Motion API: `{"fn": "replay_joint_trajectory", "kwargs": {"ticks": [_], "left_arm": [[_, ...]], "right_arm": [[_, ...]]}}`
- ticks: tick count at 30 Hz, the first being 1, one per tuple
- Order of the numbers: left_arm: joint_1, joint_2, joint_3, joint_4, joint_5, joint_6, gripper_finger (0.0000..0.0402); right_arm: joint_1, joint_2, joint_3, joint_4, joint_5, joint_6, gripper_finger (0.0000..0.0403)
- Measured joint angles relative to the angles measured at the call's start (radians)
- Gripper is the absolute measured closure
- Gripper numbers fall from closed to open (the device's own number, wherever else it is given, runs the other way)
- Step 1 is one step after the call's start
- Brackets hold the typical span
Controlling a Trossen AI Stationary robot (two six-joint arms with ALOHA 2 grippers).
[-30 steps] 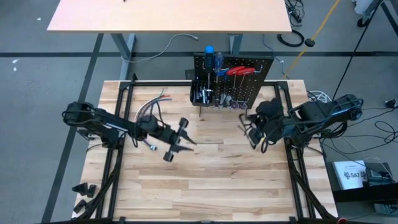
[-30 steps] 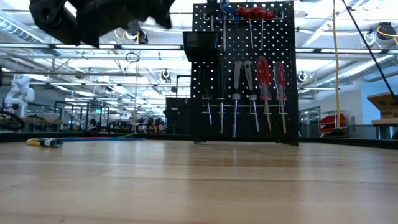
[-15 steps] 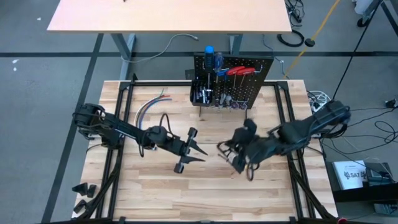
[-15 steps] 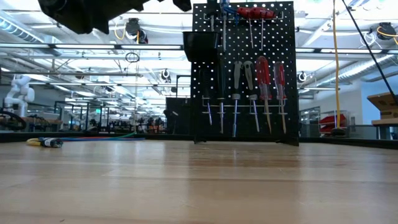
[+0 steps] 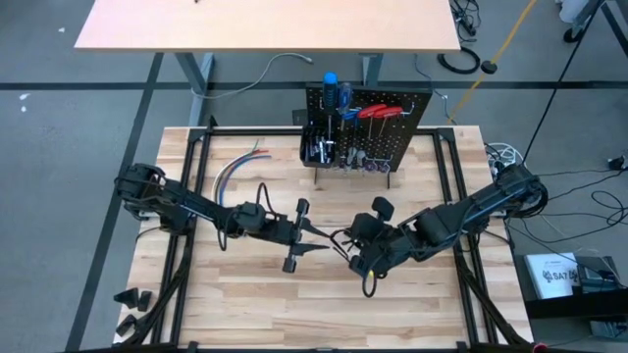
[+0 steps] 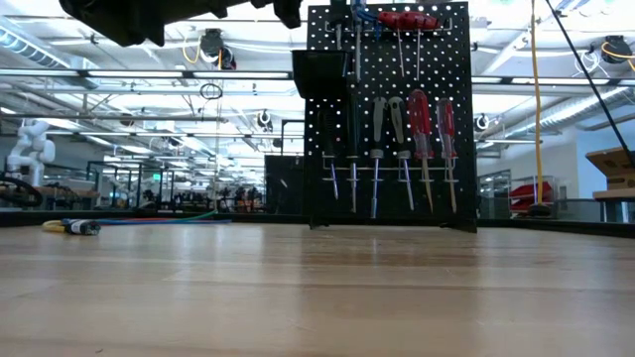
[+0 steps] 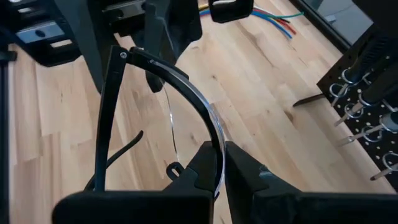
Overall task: Hang tools onto peg board
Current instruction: Hang the black safety goggles on the peg board
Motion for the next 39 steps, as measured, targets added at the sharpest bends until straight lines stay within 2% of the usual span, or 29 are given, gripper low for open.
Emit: {"fn": "replay_joint_trajectory", "kwargs": {"ticks": [12, 19, 25, 32, 39], "left_arm": [[0.006, 0.000, 0.000, -0.054, -0.012, 0.008, 0.0283], [0.023, 0.000, 0.001, -0.052, -0.046, -0.033, 0.0283], [0.023, 0.000, 0.011, -0.048, -0.066, -0.053, 0.0283], [0.023, 0.000, 0.012, -0.048, -0.223, -0.054, 0.0283], [0.023, 0.000, 0.012, -0.047, -0.258, -0.054, 0.0283]], "right_arm": [[0.024, -0.011, 0.000, -0.043, -0.008, 0.048, 0.0396], [0.032, -0.011, 0.000, -0.044, 0.067, 0.064, 0.0396], [0.006, -0.011, 0.000, -0.032, 0.073, 0.063, 0.0396], [-0.029, -0.001, 0.000, -0.027, 0.077, 0.059, 0.0396], [-0.048, 0.001, 0.000, -0.015, 0.091, 0.061, 0.0396]]}}
